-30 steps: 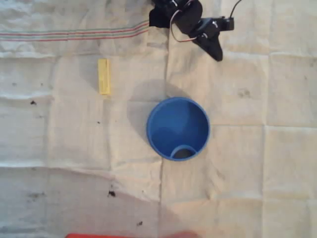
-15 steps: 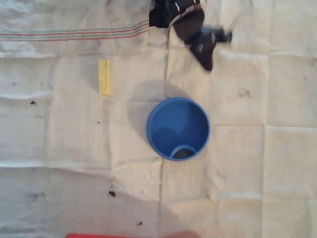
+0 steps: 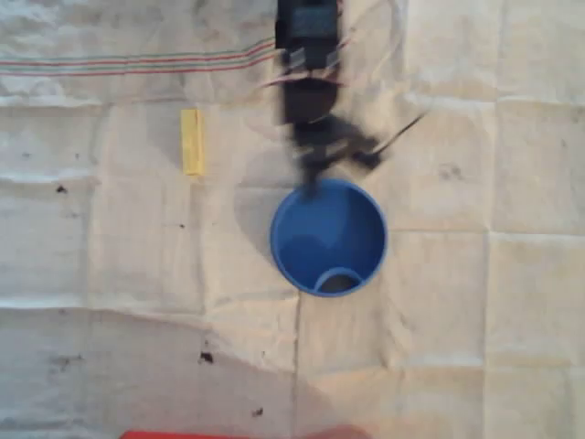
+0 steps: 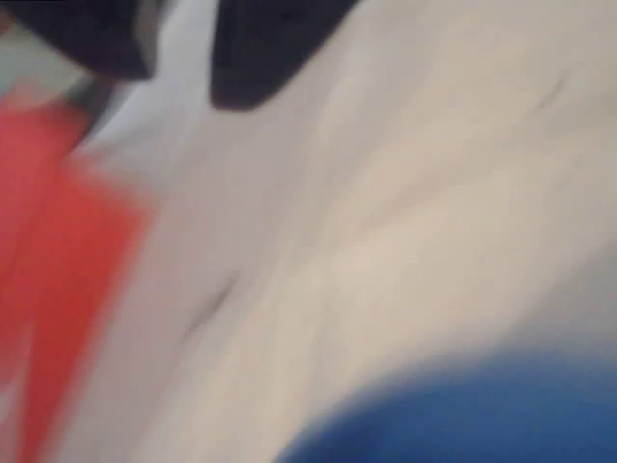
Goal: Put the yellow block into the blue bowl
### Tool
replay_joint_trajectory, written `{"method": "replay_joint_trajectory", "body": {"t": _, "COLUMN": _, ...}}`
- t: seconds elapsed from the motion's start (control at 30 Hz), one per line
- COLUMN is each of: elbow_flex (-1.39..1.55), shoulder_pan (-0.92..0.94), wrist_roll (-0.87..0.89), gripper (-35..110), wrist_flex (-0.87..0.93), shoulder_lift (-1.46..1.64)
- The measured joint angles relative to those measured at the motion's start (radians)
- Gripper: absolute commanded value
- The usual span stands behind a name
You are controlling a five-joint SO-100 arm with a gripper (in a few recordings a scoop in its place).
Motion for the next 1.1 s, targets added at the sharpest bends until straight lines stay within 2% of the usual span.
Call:
{"method": "replay_joint_trajectory", "body": {"t": 0.5, "elbow_flex": -0.003, "shoulder_pan": 0.238, "wrist_roll": -0.078, "gripper": 0, "wrist_flex": 0.000, "shoulder_lift": -0.009}}
{"method": "replay_joint_trajectory", "body": {"t": 0.9, "elbow_flex": -0.003, "shoulder_pan": 0.578, "wrist_roll": 0.048, "gripper": 0, "wrist_flex": 0.003, "shoulder_lift": -0.009}}
{"method": "replay_joint_trajectory", "body": {"t": 1.1, "elbow_flex": -0.003, "shoulder_pan": 0.724, "wrist_roll": 0.041, "gripper": 0, "wrist_flex": 0.137, "shoulder_lift": -0.009}}
